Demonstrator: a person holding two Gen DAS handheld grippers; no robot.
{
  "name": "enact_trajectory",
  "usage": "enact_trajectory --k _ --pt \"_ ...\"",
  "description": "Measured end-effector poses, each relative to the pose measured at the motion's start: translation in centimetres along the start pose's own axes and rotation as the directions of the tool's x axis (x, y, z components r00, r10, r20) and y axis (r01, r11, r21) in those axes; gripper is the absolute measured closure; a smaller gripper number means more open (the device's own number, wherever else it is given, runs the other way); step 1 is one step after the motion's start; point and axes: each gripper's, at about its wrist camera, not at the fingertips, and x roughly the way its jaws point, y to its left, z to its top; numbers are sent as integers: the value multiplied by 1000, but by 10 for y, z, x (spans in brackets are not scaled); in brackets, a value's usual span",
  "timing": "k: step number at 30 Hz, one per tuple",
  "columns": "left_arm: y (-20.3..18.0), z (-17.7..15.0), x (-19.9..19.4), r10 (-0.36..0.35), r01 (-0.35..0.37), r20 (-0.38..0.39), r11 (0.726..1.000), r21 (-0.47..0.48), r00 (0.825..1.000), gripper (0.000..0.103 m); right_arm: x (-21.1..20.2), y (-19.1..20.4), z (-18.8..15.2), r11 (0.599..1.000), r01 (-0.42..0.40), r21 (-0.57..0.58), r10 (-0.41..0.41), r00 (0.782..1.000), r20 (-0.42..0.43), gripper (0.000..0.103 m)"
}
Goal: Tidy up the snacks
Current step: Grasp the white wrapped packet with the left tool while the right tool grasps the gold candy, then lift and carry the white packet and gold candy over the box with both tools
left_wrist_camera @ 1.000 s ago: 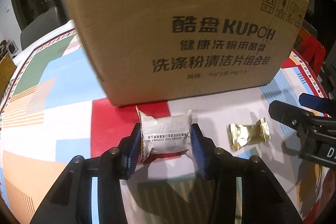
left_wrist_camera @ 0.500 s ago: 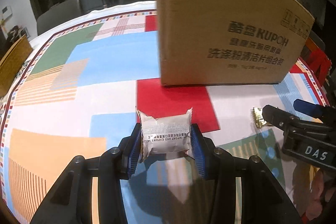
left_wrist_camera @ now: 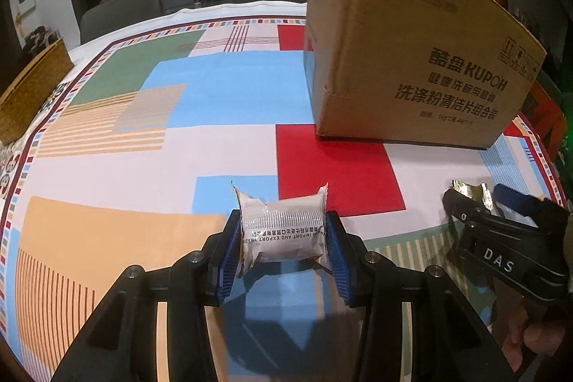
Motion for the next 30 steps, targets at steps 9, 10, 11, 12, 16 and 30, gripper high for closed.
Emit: enact_trajectory --k 9,10,11,12,16,30 --pt "3 -2 -5 -3 3 3 1000 -12 1000 59 -10 10 -8 1000 -19 0 19 999 43 66" --pt "3 -2 -5 -3 3 4 1000 -12 1000 59 -10 10 -8 1000 -21 0 21 999 43 68" --pt "3 -1 -7 -2 2 7 1000 -12 1000 59 -10 10 -8 1000 -22 2 22 999 45 69" --pt "3 -1 -7 -2 2 8 1000 -12 1000 59 -11 9 -8 1000 -26 5 25 999 46 71" --pt "0 0 -12 -1 1 18 1000 -6 1000 59 -18 10 -9 999 -41 17 40 998 52 76" --pt "-16 9 -37 -8 7 62 1000 14 998 59 -57 -3 -2 997 -83 8 82 989 120 90"
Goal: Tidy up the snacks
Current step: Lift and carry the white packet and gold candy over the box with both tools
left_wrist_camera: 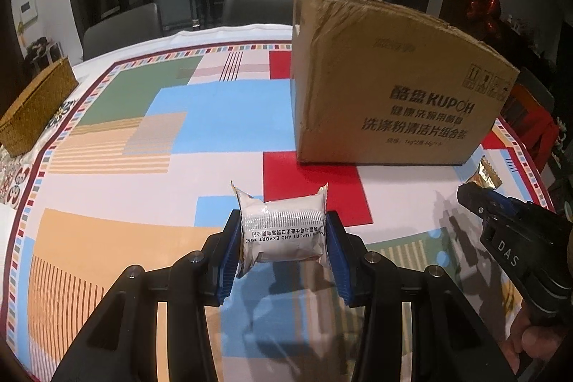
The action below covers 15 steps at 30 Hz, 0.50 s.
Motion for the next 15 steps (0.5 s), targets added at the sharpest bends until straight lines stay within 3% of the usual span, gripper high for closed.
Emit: enact_trajectory --k 15 --pt "-11 18 -27 -16 16 51 1000 3 999 59 -38 -15 25 998 -63 1 63 994 91 90"
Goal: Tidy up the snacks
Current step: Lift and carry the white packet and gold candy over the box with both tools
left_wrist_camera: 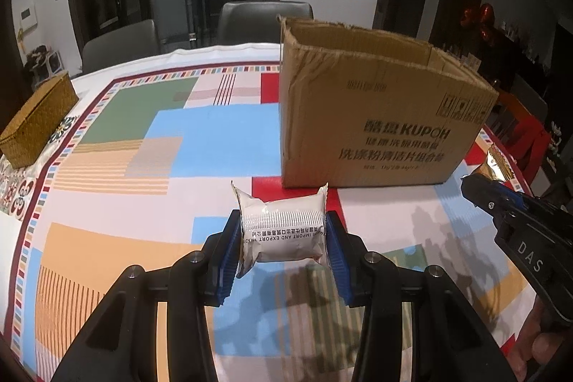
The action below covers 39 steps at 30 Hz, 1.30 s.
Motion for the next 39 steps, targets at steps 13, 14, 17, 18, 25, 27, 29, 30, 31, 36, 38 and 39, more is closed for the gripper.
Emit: enact_trajectory --k 13,14,17,18,25,27,29,30,31,36,38,39 --pt "-12 37 -28 -21 20 72 1000 12 997 59 -28 -7 32 1000 -26 16 25 997 76 90" --pt "-14 40 -30 -23 22 78 1000 15 997 59 -29 -9 34 1000 -27 17 25 996 81 90" --pt "-20 50 -34 -33 31 91 999 23 995 59 -36 -13 42 999 -29 20 27 995 99 90" --pt "-22 53 -35 -35 33 96 999 27 995 59 -38 -15 45 999 -31 22 28 994 103 90" --pt "-33 78 -40 -49 43 132 998 48 990 59 -44 -23 64 999 -31 21 28 991 128 90" --pt "-35 86 -40 -55 49 140 997 52 989 59 -45 -23 69 999 -29 16 27 991 134 90" --pt "-37 94 -40 -59 51 147 997 56 987 59 -46 -24 74 1000 -29 12 27 990 139 90" --pt "-38 96 -40 -61 53 150 997 57 987 59 -47 -24 77 1000 -28 11 26 989 143 90" --pt "-38 100 -40 -63 55 154 997 58 986 59 -47 -25 80 1000 -29 10 27 989 147 90" --pt "-40 119 -38 -65 55 170 996 65 983 59 -46 -24 96 1000 -31 0 31 986 162 90" --pt "-39 124 -35 -65 55 172 996 67 983 59 -44 -23 101 999 -33 -5 33 985 167 90" --pt "-39 127 -33 -66 55 172 996 67 983 59 -43 -23 104 999 -33 -8 34 985 170 90"
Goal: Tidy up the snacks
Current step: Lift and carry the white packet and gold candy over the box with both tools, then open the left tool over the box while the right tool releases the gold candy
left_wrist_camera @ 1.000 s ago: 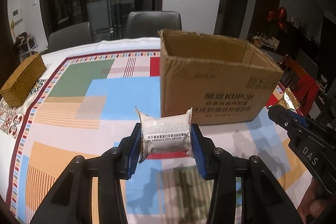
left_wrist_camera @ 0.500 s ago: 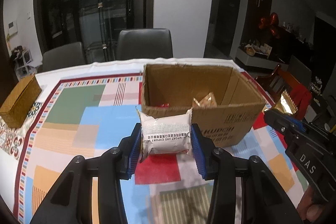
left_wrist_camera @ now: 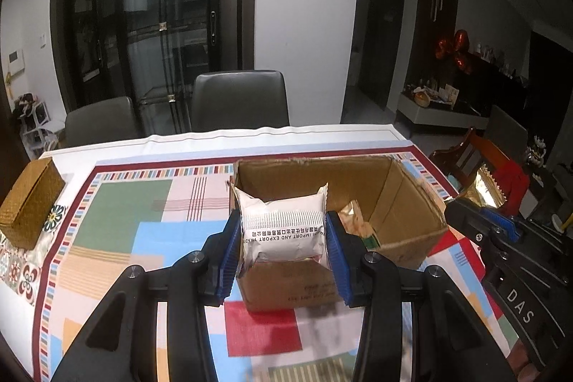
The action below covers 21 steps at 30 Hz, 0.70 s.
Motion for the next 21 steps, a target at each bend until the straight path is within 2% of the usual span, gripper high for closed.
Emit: enact_trajectory --k 11,21 --pt "4 13 21 -1 1 -4 1000 1 1000 59 24 -1 20 1000 5 -16 -5 1000 7 90" --pt "8 14 55 -18 17 -45 1000 -19 999 58 54 -3 24 1000 10 -29 -11 999 -34 90"
